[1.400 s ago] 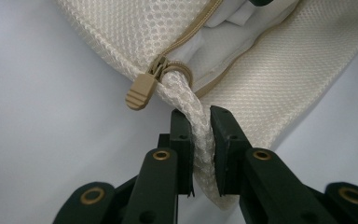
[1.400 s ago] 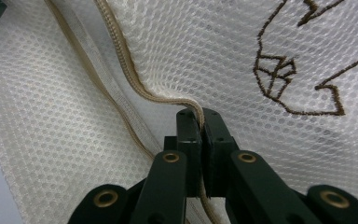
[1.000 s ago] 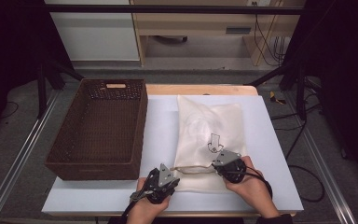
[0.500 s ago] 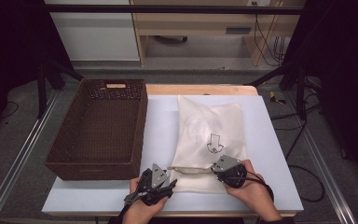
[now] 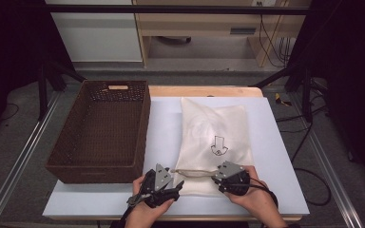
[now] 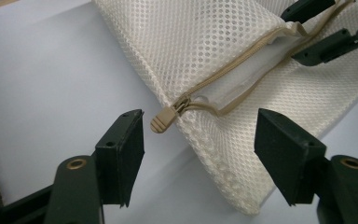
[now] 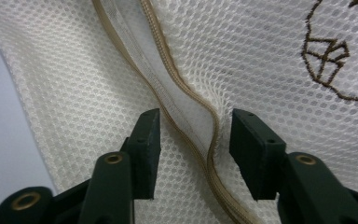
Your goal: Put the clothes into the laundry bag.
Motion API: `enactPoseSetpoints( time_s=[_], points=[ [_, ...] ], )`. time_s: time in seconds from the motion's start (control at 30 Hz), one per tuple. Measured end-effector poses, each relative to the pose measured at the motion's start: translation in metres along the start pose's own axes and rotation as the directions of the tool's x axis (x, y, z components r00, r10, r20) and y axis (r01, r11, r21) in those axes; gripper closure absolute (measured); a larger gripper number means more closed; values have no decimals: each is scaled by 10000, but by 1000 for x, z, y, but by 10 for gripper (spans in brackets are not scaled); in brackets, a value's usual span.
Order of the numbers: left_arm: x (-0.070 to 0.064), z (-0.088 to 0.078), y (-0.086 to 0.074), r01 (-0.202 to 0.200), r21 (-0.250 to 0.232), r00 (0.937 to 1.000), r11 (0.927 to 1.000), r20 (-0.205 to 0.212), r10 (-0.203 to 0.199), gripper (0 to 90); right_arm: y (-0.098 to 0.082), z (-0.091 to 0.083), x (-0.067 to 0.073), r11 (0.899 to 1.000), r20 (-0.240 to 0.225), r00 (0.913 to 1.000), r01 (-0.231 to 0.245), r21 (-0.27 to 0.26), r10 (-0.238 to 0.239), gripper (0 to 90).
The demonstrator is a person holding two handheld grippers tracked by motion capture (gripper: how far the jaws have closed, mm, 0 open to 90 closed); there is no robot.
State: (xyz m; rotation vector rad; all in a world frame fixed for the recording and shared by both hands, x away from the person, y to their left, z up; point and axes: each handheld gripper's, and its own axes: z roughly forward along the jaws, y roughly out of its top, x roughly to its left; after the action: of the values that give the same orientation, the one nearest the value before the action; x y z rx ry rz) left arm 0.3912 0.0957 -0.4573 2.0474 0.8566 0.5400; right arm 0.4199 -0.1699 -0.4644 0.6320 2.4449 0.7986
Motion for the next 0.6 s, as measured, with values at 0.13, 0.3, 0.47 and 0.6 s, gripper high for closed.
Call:
enactPoseSetpoints(
  time_s=[0.13,0.3,0.47,0.6],
  points=[
    [1,-1,1,40,-110,10000,9999,66,-39,284,0,-3,1,9998,82,9998,-159,-94,160,390],
    [2,0,2,102,-210,9999,9997,112,-99,224,0,-9,2,9987,336,9990,-271,-421,285,286],
    [2,1,3,129,-238,9998,9996,181,-125,176,-1,-13,1,9981,519,9978,-382,-485,407,190],
    [3,2,3,195,-263,9995,9995,240,-189,130,0,-15,-2,9970,621,9965,-525,-566,560,121]
  ],
)
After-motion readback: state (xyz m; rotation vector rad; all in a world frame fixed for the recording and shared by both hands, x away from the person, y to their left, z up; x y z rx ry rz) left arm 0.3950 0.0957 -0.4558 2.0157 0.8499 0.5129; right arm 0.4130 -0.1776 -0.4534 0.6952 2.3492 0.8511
